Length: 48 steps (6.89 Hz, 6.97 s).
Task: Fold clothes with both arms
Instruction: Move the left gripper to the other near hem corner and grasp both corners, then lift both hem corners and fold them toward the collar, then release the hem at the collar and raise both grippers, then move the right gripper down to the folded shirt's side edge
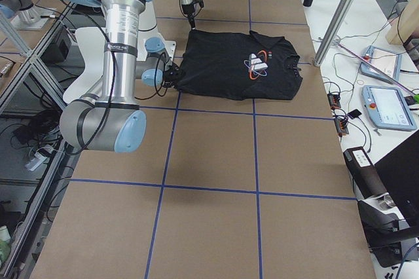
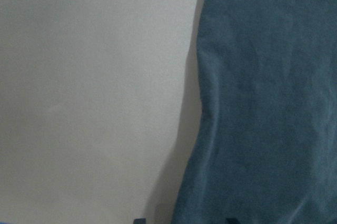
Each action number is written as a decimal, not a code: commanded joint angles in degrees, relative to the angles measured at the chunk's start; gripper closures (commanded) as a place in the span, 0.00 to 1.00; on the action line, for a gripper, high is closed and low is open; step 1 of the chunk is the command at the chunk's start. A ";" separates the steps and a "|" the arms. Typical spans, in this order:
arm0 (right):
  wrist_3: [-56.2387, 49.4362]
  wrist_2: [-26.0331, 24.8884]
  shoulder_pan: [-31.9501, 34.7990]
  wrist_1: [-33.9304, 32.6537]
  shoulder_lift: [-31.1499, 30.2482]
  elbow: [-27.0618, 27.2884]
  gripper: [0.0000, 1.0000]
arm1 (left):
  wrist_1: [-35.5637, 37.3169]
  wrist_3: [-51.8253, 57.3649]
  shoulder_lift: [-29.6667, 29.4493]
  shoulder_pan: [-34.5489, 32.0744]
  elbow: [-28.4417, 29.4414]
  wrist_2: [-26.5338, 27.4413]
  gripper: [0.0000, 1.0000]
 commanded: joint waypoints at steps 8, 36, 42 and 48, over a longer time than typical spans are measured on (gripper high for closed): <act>0.04 7.27 6.64 -0.09 -0.27 4.93 1.00 | 6.36 -8.88 1.87 -1.64 -12.76 -17.12 1.00; -33.01 26.90 49.13 -9.58 60.64 -65.38 0.51 | -13.94 9.32 -31.89 -43.83 45.07 -22.61 0.54; -30.20 30.24 43.26 -9.76 34.15 -29.40 0.32 | -13.94 9.14 -32.24 -45.16 43.57 -22.79 0.49; -26.07 21.98 34.98 -9.49 33.31 -30.93 0.30 | -13.77 9.40 -32.07 -45.16 43.57 -22.61 0.48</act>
